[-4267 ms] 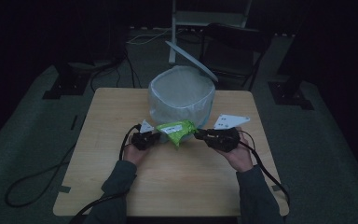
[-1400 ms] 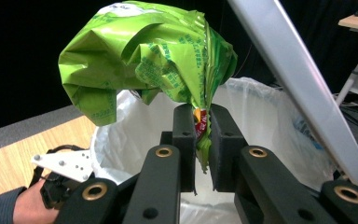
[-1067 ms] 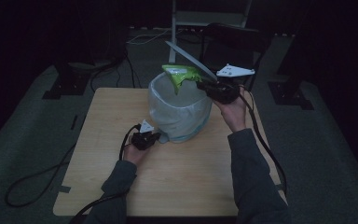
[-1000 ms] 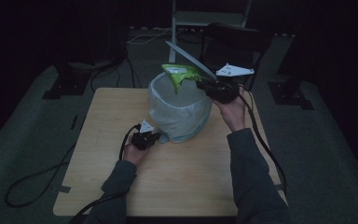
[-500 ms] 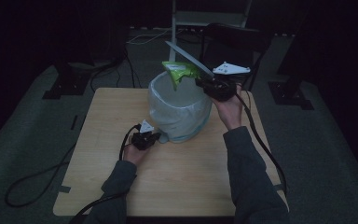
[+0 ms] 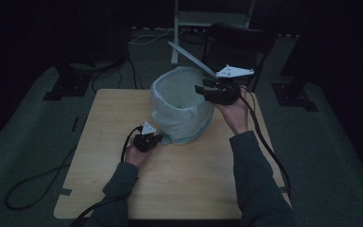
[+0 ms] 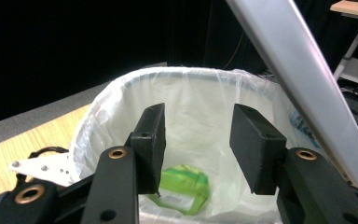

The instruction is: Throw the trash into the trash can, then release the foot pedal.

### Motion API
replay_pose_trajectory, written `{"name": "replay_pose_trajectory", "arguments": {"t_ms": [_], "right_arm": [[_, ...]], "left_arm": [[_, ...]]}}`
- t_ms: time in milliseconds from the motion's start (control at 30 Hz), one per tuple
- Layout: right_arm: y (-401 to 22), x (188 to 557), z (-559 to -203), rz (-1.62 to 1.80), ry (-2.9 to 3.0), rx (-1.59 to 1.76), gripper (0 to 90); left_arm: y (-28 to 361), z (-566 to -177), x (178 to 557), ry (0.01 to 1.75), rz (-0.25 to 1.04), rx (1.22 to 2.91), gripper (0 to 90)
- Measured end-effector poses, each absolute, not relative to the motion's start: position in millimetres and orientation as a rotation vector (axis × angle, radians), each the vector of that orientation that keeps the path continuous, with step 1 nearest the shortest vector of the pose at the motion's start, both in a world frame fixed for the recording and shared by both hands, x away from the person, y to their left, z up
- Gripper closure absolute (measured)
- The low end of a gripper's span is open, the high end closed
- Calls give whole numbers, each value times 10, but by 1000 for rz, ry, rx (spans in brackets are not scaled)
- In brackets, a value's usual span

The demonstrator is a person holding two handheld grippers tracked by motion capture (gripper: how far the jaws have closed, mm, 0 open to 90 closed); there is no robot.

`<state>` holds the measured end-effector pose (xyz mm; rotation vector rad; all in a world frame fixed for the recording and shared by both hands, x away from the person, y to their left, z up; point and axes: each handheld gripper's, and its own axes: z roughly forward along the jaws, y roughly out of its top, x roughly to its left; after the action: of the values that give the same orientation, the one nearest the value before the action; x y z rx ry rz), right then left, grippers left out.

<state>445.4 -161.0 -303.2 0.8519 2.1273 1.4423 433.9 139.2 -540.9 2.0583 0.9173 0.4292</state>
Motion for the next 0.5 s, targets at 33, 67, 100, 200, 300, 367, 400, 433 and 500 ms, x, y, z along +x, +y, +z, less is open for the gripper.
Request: {"name": "replay_pose_trajectory", "arguments": {"t_ms": [33, 67, 100, 200, 300, 367, 400, 433, 500], "right_arm": [[-1614, 4450, -3038, 1445, 2131, 847, 541], [-1616, 4446, -3045, 1446, 2133, 843, 540], [-1620, 4435, -3058, 1443, 2135, 842, 537], [-1628, 4410, -3093, 1443, 2144, 833, 528], [-1657, 4376, -3127, 1451, 2149, 831, 525], [-1667, 4356, -3147, 1456, 2156, 828, 521], [-1669, 4342, -3159, 1452, 2158, 821, 519], [-1672, 4325, -3174, 1450, 2161, 813, 515], [-1680, 4293, -3205, 1446, 2171, 795, 505]], "left_arm": [[1391, -5409, 4338, 917, 430, 2058, 897], [1391, -5409, 4338, 917, 430, 2058, 897], [1391, -5410, 4338, 917, 431, 2058, 897], [1388, -5410, 4336, 915, 435, 2060, 897], [1388, -5410, 4335, 916, 436, 2060, 896], [1390, -5409, 4336, 916, 434, 2060, 896], [1391, -5409, 4337, 917, 432, 2059, 896], [1390, -5409, 4336, 915, 434, 2061, 896], [1391, -5408, 4336, 914, 434, 2063, 896]]}}
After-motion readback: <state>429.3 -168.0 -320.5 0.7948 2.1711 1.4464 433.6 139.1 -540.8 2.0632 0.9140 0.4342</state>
